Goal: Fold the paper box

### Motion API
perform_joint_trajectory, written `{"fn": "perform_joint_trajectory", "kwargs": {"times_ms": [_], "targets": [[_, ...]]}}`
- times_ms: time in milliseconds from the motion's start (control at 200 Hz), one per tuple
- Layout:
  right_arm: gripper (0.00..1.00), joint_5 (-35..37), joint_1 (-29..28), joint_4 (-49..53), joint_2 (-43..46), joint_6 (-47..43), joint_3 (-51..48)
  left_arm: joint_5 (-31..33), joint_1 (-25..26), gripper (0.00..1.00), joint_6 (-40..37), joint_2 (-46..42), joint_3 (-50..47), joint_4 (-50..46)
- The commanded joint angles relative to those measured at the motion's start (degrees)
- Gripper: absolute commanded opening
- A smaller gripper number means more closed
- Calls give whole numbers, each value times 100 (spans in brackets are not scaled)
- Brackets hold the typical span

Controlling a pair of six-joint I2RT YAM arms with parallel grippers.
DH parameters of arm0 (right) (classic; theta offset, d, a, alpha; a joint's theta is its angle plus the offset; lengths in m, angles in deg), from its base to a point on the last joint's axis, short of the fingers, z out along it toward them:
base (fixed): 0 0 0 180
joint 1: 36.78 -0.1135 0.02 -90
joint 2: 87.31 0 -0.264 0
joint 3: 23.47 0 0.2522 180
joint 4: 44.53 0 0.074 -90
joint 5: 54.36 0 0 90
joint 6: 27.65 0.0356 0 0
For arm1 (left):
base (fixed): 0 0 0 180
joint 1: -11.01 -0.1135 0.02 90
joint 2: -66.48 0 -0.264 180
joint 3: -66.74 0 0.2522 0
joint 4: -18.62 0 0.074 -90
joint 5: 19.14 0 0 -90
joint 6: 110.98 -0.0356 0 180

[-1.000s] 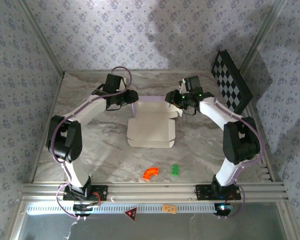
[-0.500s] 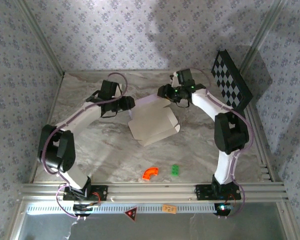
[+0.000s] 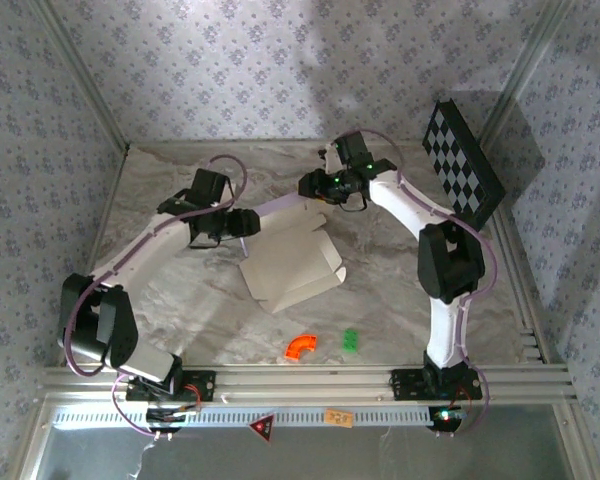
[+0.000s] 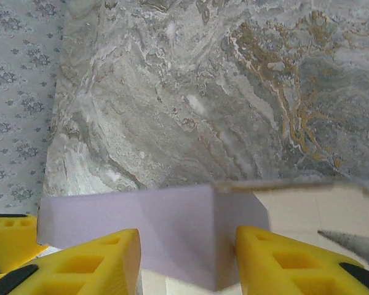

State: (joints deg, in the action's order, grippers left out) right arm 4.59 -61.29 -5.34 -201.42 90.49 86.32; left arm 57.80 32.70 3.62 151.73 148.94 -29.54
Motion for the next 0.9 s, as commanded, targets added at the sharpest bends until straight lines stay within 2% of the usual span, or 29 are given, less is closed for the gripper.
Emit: {"fn": "perform_joint_trajectory", "kwargs": {"times_ms": [0,300,475,700,895], "targets": [[47,-194,9,295,-248,-137,370,-227,-16,66,-1129,166,826,-410],[47,60,59,625,102,-269,312,-607,-16,80,-3728,1348,2654,-1646],[48,242,163,761,571,-335,43,-1228,-14,80,-4697,2247,3548,-2466],[48,617,356,685,1402,-327,-713,-1558,-34,80,-5012,2855,3906,-2720],[48,774,487,489,1965,-266,-1392,-1668,-34,66,-4796,2896,3856,-2732]]}}
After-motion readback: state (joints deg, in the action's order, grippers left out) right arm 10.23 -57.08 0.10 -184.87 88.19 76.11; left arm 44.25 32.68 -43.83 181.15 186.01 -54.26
